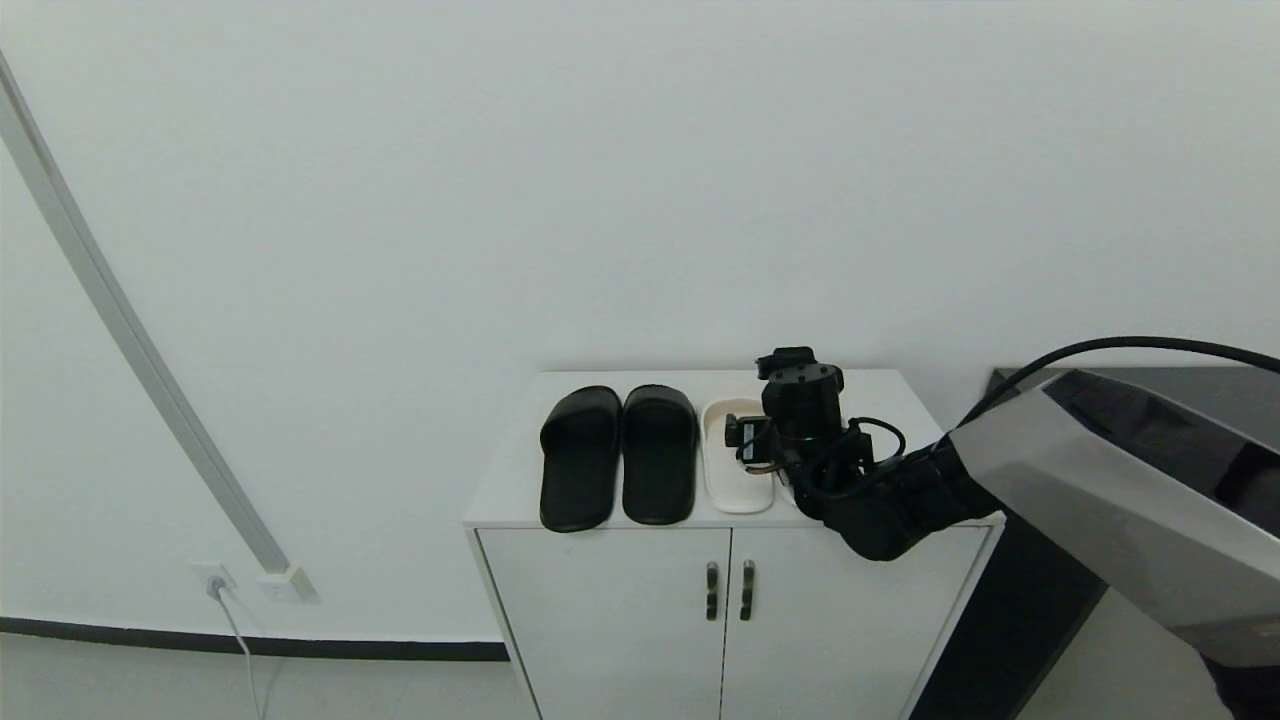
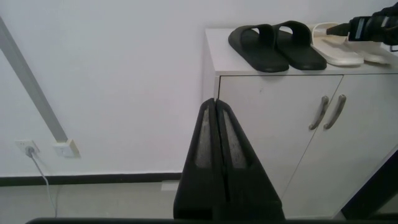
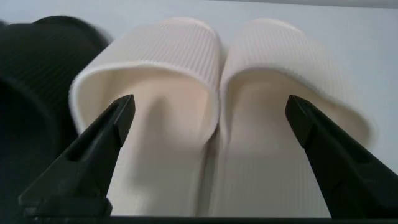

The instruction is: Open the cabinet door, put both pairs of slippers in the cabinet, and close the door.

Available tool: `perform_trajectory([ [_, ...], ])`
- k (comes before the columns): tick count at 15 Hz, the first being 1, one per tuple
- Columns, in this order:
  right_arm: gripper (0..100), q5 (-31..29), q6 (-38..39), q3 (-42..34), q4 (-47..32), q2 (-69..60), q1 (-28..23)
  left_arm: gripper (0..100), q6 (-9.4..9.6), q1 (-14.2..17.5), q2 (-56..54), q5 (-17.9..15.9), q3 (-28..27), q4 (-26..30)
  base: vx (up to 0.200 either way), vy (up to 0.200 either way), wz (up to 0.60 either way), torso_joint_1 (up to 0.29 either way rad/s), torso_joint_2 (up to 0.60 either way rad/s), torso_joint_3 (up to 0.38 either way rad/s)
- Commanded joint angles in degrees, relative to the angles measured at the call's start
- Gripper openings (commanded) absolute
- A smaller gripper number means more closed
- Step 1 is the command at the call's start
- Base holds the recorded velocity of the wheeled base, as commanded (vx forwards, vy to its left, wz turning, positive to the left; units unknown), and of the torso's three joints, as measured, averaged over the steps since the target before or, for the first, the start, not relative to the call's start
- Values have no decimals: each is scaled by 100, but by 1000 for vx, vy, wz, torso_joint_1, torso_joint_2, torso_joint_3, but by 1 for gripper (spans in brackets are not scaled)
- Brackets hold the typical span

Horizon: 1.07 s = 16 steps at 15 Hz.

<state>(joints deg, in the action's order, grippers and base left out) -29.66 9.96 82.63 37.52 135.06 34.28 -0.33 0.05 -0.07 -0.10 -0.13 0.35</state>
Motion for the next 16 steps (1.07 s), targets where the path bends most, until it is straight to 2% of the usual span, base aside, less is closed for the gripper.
perform_trajectory([
  [1,100,-14,-47,324,-8,337,-106,0,-2,4,7,1,-4,0,0,0,0,0,0,0],
  [7,100,-40,-275,728,-17,618,-123,0,-11,4,7,1,-4,0,0,0,0,0,0,0],
  [8,0,-40,-275,728,-17,627,-123,0,-11,4,7,1,-4,0,0,0,0,0,0,0],
  [16,0,-40,-266,658,9,477,-123,0,-20,4,7,1,-4,0,0,0,0,0,0,0],
])
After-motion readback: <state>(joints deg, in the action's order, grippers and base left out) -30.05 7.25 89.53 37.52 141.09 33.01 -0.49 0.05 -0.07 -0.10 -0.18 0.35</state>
